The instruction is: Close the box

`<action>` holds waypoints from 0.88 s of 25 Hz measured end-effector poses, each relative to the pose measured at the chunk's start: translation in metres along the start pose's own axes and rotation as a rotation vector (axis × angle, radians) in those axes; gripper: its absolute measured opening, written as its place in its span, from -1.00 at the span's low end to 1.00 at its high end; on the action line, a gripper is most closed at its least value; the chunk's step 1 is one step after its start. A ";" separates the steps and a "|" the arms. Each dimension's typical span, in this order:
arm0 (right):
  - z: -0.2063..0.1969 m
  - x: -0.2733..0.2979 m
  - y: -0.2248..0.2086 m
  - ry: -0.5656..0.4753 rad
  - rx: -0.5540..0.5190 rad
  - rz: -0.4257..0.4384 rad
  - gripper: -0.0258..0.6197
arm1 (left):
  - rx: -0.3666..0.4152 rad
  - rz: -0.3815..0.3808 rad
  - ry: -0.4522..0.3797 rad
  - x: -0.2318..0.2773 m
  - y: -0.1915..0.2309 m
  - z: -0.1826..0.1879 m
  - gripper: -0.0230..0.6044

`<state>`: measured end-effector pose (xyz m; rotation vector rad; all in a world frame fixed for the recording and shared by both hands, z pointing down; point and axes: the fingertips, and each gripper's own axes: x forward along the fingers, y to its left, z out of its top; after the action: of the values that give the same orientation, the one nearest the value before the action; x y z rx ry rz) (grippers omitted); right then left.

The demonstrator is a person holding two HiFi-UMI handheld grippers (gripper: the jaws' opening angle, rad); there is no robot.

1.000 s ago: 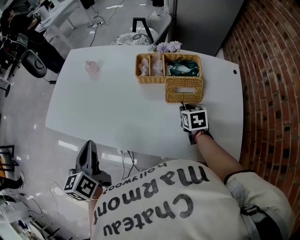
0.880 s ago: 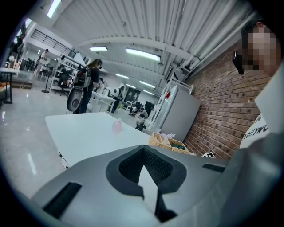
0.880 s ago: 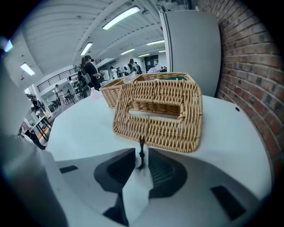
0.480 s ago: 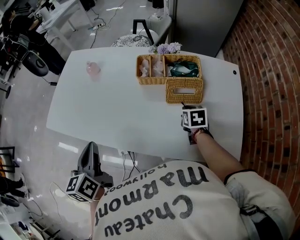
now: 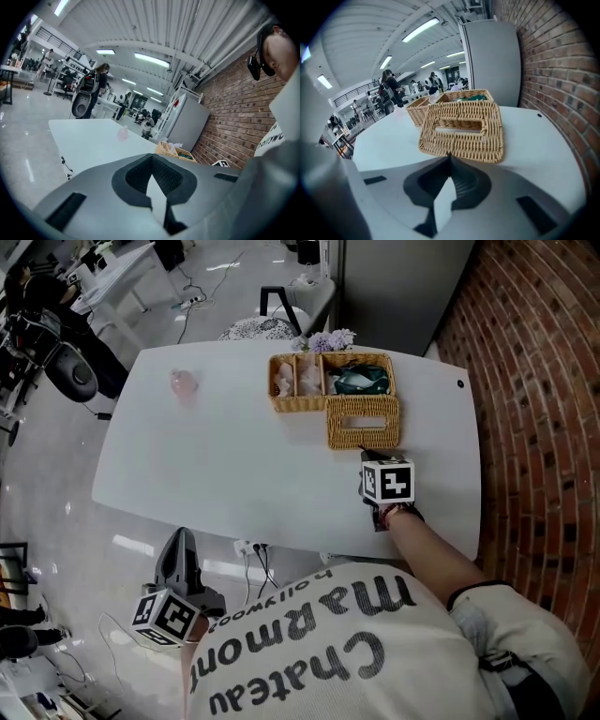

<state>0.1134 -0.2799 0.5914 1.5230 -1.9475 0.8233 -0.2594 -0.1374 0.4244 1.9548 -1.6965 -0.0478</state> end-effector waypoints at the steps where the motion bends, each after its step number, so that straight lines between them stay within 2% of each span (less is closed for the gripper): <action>1: 0.001 -0.003 0.001 -0.004 0.001 0.000 -0.86 | -0.001 -0.004 0.001 0.000 -0.001 0.000 -0.93; 6: 0.003 -0.022 0.006 -0.037 0.002 0.007 -0.86 | -0.005 -0.024 0.010 -0.005 -0.006 -0.001 -0.93; 12: 0.017 -0.047 0.013 -0.138 0.032 0.029 -0.86 | -0.008 -0.045 0.004 -0.012 -0.007 0.000 -0.93; 22: 0.058 -0.083 0.014 -0.270 0.012 0.010 -0.86 | -0.005 -0.052 -0.024 -0.029 0.004 0.004 -0.93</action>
<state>0.1161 -0.2659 0.4899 1.7065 -2.1443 0.6611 -0.2702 -0.1120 0.4130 2.0019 -1.6592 -0.0946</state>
